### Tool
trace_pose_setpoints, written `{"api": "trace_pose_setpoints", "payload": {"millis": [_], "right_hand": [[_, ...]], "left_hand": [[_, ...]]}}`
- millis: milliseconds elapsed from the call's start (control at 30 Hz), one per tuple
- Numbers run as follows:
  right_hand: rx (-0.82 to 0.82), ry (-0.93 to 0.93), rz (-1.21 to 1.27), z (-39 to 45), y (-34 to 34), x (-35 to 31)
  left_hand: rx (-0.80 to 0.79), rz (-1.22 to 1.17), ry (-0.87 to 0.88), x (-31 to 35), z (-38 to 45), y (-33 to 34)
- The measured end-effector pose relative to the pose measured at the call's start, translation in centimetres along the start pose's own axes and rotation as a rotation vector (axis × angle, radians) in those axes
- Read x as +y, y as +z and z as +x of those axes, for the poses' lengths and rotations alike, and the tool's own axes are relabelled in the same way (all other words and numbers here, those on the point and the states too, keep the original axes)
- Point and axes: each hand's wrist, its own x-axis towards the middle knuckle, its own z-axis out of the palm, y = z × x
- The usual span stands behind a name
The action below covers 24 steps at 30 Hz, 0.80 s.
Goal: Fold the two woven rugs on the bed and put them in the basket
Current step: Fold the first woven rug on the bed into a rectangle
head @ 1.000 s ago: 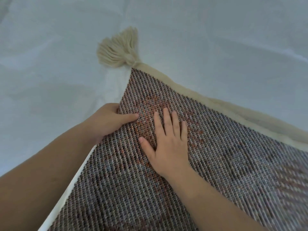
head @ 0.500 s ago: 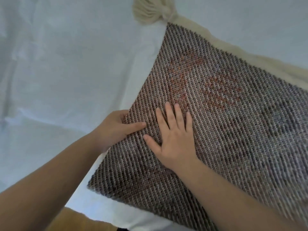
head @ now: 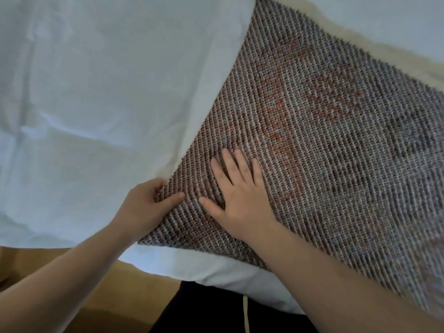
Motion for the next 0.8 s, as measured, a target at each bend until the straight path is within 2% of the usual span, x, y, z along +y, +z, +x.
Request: {"api": "trace_pose_setpoints", "payload": {"millis": [100, 167, 267, 333, 433, 533, 800], "right_hand": [[0.000, -0.016, 0.012, -0.4, -0.6, 0.6], [0.058, 0.025, 0.026, -1.0, -1.3, 1.8], [0.133, 0.167, 0.006, -1.9, -2.7, 4.6], [0.158, 0.275, -0.012, -2.7, -4.2, 7.4], [0.115, 0.447, -0.013, -3.9, -6.9, 12.2], [0.064, 0.596, -0.021, -5.9, -9.9, 18.3], [0.143, 0.800, 0.051, -12.8, -14.6, 35.1]], "left_hand": [[0.241, 0.385, 0.179, 2.1, 0.5, 0.2], [0.368, 0.446, 0.456, 5.2, 1.6, 0.8], [0.335, 0.600, 0.819, 10.3, 4.1, 3.2], [0.237, 0.742, 0.934, 13.7, 5.5, 5.8], [0.052, 0.936, 0.913, 18.1, 7.0, 9.2], [-0.032, 1.018, 0.880, 22.4, 8.0, 13.9], [0.012, 1.038, 0.870, 33.6, 7.7, 24.6]]}}
